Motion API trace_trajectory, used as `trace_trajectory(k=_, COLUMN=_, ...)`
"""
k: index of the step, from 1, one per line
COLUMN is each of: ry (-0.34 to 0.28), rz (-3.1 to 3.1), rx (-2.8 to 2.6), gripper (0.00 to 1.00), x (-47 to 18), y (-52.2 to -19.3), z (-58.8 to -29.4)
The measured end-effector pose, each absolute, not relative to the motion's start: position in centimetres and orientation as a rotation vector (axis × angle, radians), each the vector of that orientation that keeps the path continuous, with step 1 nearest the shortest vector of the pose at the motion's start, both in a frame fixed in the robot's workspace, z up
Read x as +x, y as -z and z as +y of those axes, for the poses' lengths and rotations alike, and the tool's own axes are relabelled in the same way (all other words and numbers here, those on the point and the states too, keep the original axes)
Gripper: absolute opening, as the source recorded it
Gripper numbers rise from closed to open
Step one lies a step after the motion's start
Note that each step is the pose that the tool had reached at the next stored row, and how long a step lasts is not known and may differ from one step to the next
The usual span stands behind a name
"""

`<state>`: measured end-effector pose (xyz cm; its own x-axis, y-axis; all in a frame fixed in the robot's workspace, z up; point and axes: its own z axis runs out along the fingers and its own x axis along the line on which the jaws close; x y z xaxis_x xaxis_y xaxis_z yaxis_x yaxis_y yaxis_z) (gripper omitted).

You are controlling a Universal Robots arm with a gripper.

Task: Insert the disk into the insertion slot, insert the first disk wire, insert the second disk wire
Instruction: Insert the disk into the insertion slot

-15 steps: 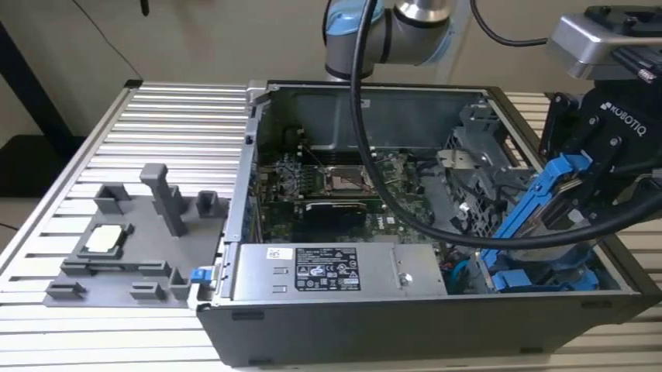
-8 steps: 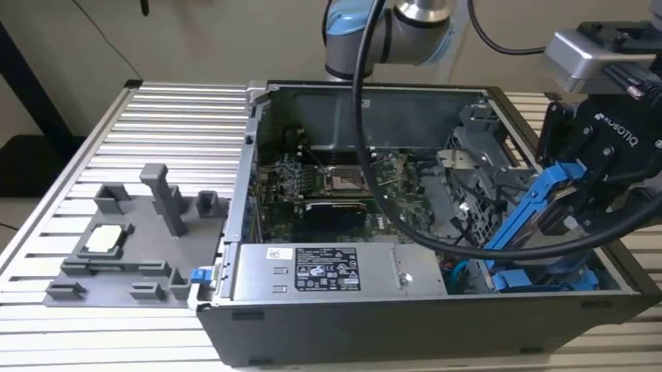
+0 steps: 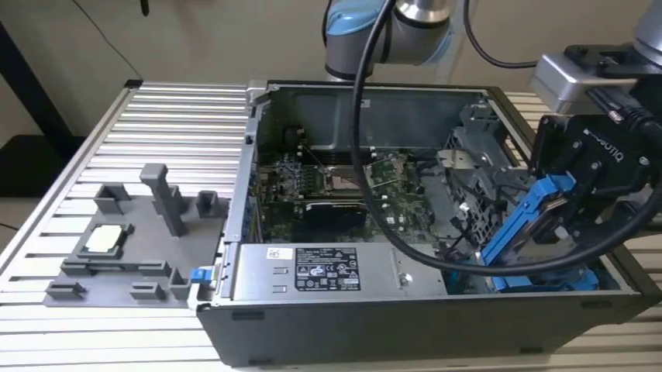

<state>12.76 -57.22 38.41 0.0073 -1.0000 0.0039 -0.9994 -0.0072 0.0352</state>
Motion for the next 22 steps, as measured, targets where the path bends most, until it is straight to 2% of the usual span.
trace_trajectory(k=22, ry=0.034, rz=-2.194, rx=2.210, gripper=0.33, x=12.8, y=-35.8, z=-57.2)
